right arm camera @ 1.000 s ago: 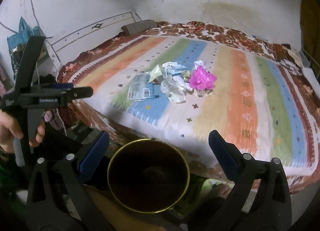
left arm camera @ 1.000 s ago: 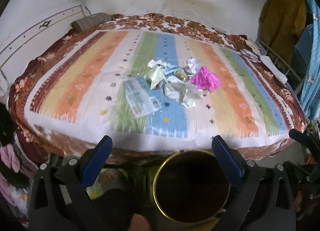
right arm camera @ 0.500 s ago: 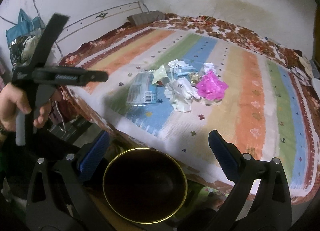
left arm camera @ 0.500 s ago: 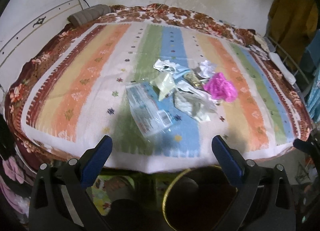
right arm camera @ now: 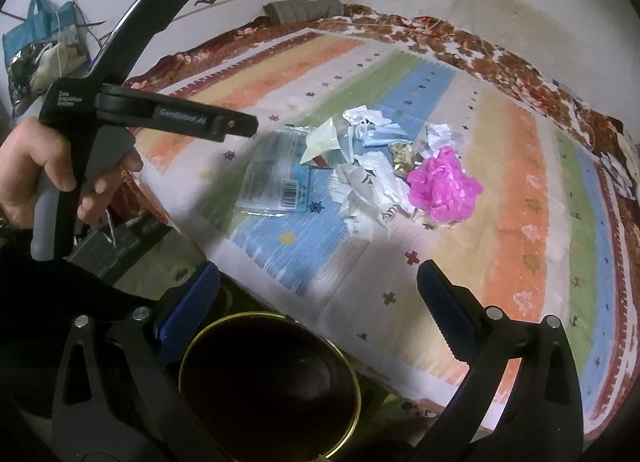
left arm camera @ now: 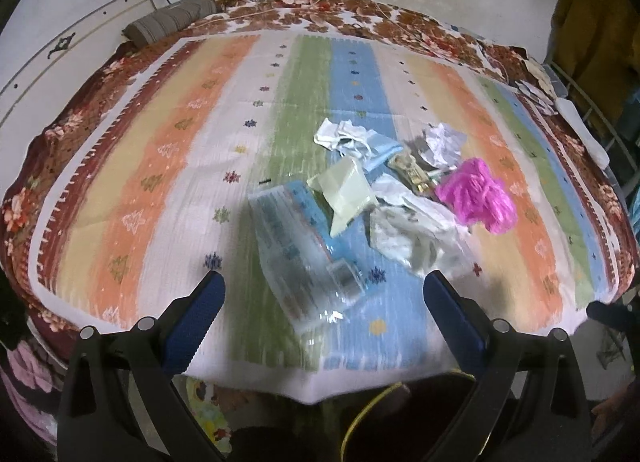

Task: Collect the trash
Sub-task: 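Move the left tool toward the pale green paper on the bed, then close the left tool on the pale green paper while the right tool grasps white tissue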

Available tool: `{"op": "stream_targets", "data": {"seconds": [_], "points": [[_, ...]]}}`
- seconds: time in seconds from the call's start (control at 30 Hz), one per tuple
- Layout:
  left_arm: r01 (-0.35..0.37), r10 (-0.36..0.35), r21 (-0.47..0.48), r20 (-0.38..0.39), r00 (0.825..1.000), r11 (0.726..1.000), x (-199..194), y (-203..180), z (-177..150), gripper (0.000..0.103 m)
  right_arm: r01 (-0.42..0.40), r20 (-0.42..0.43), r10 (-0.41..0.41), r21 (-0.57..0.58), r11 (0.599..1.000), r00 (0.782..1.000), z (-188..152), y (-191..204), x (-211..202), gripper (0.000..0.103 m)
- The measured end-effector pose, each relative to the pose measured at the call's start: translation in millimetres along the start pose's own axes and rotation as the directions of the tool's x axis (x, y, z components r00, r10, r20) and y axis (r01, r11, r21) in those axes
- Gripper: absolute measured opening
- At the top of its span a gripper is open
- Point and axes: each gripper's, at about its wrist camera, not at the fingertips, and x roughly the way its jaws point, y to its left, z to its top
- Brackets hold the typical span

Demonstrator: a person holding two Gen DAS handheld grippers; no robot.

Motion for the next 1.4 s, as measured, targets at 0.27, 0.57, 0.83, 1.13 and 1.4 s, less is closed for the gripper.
{"op": "stream_targets", "data": {"seconds": [0.27,0.57,0.83,1.13,1.4], "points": [[0.060,-0.063,-0.064,-0.032,0.998,0.996,41.2,3.1,25.7,0.096,0.000,-0.031,0.001,0.019,1.000,1.000,9.4,-12.2,32.4,0.094],[0.118,-0.130,-0.140,-0.079,0.988,0.983,82.5,6.8,48.2,0.092,0.010,-0.057,-0.009,0.029,1.000,0.998,25.5,-31.0,70.1,0.086],[0.148,-0.165,-0.181,-0.083,0.983,0.972,104.2,6.4,67.9,0.089,-0.004,-0.093,0.008,0.038,0.999,0.996,35.1,-39.9,100.9,0.069],[0.138,-0.160,-0.177,-0.122,0.979,0.975,130.8,3.1,77.1,0.077,-0.042,-0.136,0.051,0.069,0.997,0.989,39.1,-46.2,127.3,0.044],[0.155,-0.183,-0.175,-0.154,0.971,0.972,147.5,7.2,74.6,0.042,-0.058,-0.146,0.068,0.070,0.996,0.987,36.0,-41.3,131.1,0.012]]}}
